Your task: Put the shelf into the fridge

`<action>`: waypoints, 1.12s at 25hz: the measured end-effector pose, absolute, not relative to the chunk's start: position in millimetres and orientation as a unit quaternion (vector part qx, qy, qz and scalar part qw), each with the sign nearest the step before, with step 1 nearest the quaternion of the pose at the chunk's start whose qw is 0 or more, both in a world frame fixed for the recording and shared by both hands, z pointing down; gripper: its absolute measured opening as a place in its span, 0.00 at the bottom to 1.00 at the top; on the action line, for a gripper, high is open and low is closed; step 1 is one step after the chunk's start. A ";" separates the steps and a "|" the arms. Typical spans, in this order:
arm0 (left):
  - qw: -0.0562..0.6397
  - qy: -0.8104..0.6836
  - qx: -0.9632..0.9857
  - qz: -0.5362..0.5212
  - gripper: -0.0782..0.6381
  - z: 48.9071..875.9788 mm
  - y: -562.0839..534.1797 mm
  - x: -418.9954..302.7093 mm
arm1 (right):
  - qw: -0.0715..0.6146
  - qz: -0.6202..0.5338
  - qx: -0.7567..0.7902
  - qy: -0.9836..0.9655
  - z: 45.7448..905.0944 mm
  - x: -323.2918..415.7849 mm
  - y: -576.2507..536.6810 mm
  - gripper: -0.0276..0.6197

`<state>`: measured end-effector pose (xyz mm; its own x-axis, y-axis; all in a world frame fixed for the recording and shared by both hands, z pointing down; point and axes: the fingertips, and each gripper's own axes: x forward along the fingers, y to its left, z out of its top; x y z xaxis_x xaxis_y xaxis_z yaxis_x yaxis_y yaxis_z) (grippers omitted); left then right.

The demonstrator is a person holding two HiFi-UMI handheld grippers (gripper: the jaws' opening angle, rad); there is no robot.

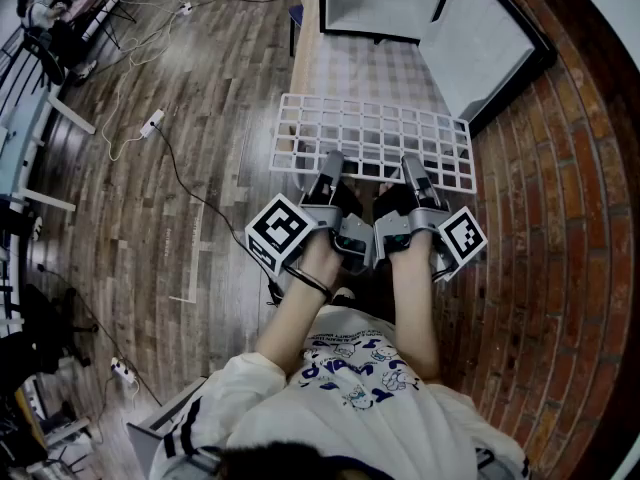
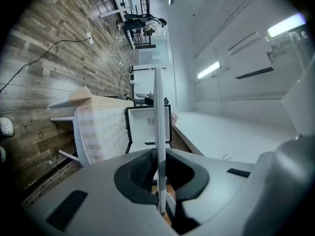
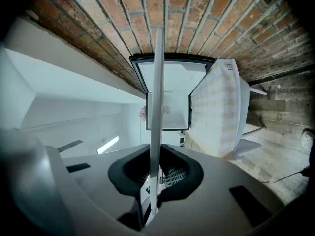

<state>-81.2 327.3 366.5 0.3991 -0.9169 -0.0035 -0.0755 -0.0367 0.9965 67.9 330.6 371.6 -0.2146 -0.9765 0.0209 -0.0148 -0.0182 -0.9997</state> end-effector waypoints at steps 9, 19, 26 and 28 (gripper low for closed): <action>0.566 -0.402 0.616 -0.371 0.16 365.1 327.1 -82.1 | 0.434 -0.552 -0.452 0.551 369.8 67.1 330.2 0.12; 0.571 -0.402 0.615 -0.367 0.16 366.8 327.4 -80.7 | 0.432 -0.554 -0.457 0.546 371.2 68.1 331.6 0.12; 0.575 -0.399 0.617 -0.359 0.16 376.2 292.6 -87.1 | 0.434 -0.552 -0.463 0.540 380.6 61.5 299.2 0.12; 0.577 -0.399 0.617 -0.357 0.16 378.0 269.1 -93.5 | 0.434 -0.552 -0.465 0.540 382.2 55.1 276.4 0.12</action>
